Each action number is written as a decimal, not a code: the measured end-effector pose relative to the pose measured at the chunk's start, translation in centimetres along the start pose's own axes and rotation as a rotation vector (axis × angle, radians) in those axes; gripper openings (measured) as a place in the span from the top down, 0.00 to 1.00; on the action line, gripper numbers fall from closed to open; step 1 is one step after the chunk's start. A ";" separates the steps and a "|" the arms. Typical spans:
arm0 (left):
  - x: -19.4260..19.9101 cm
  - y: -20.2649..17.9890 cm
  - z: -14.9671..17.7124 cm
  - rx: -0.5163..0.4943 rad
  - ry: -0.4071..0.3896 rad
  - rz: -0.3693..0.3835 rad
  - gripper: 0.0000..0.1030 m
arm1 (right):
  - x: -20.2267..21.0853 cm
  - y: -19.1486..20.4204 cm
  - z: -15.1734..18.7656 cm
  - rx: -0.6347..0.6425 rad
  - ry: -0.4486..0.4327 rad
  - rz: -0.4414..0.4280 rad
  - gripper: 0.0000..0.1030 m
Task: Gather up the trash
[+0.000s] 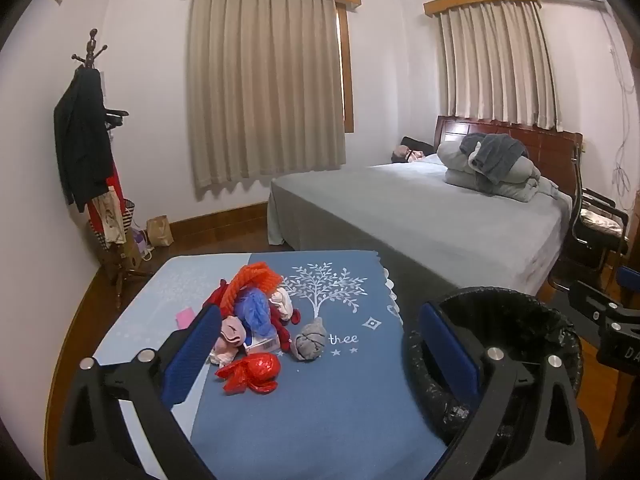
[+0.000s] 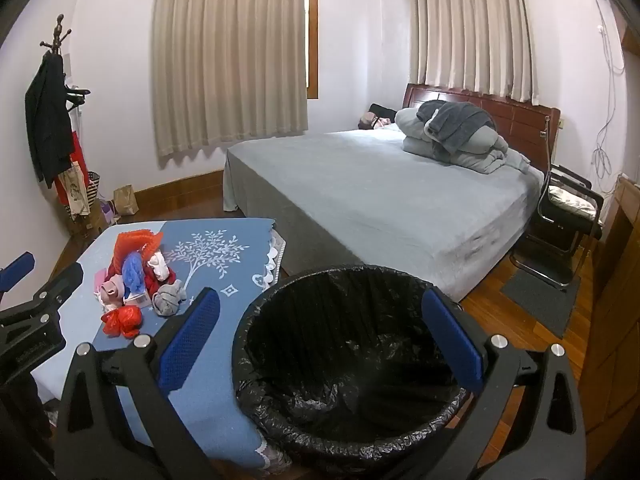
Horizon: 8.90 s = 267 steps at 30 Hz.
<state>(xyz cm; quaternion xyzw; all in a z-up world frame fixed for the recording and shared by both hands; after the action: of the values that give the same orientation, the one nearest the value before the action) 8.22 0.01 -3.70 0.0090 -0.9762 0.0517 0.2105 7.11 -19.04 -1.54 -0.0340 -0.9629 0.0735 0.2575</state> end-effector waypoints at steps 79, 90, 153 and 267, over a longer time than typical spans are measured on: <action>0.1 0.3 -0.5 0.004 0.002 0.002 0.06 | -0.6 0.1 0.3 -0.013 0.014 -0.007 0.05; -0.4 1.9 0.4 0.013 0.010 -0.022 0.06 | -2.1 2.9 0.8 -0.006 0.012 -0.034 0.05; -15.1 14.9 7.7 0.085 0.184 -0.116 0.31 | -21.3 23.2 3.9 0.116 0.225 -0.413 0.66; -20.6 15.0 6.3 0.105 0.223 -0.058 0.42 | -22.2 18.1 2.4 0.048 0.160 -0.229 0.07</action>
<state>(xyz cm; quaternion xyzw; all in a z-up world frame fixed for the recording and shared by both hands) 23.87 14.23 -19.33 0.0426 -0.9420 0.0974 0.3183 25.60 -3.78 -17.34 0.0766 -0.9348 0.0635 0.3409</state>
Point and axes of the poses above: each gripper's, at about its wrist camera, not at the fingertips, and x roughly against the way its jaws point, y to its left, z to its underside, the point moved 9 cm from there along -x, roughly the way its jaws point, and after that the axes turned 9 degrees about x, right-handed, at the moved point
